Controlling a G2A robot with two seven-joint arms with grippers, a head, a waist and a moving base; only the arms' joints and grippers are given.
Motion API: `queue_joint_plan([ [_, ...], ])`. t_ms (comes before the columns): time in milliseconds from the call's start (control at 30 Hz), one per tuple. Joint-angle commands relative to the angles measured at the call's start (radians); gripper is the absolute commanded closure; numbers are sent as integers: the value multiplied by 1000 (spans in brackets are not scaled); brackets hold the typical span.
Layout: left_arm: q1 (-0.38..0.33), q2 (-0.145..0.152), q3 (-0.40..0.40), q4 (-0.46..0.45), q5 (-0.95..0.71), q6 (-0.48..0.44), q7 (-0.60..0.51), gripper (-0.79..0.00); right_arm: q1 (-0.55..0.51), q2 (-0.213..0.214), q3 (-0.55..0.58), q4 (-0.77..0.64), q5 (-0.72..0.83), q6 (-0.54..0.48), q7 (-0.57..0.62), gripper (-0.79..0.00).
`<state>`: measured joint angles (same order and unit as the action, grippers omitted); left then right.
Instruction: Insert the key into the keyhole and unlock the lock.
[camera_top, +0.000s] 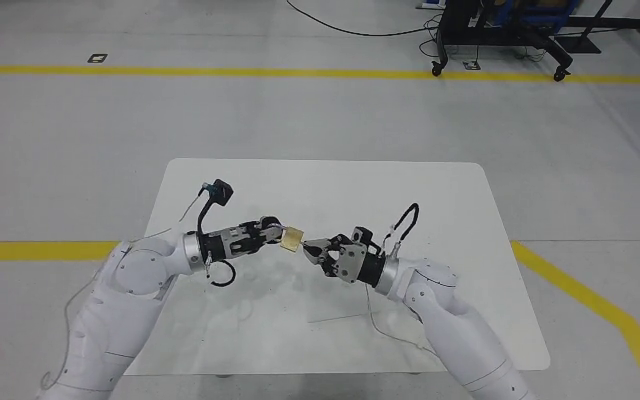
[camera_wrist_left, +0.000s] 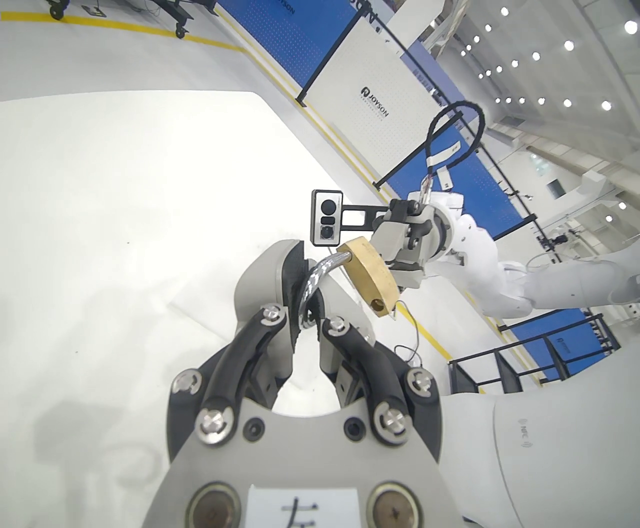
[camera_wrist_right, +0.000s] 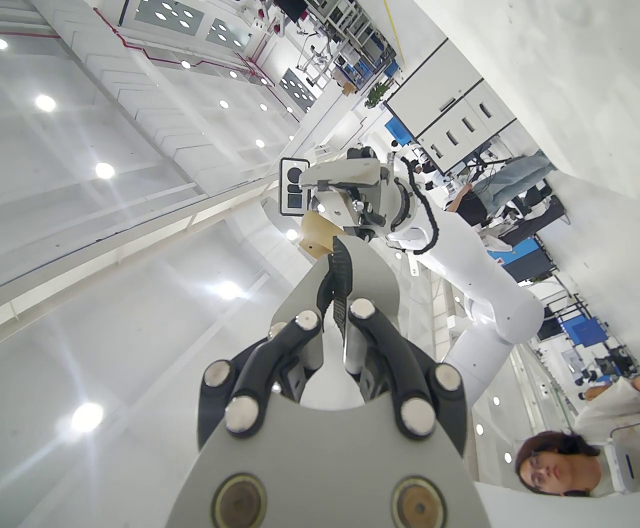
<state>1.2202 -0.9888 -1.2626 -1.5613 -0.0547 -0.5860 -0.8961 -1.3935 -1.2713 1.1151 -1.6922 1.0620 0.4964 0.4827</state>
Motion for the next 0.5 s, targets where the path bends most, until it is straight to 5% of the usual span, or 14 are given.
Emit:
queue_joint_plan([
  [0, -6, 2, -8, 17, -62, 3, -21, 0, -10, 2, 4, -12, -14, -25, 7, -785],
  [267, 7, 6, -12, 3, -46, 32, -19, 0, -127, 25, 195, -73, 44, -196, 88, -785],
  [467, -14, 1, 60, -77, 118, 191, -41, 0, -272, 44, 453, -107, 172, -332, 159, -785],
])
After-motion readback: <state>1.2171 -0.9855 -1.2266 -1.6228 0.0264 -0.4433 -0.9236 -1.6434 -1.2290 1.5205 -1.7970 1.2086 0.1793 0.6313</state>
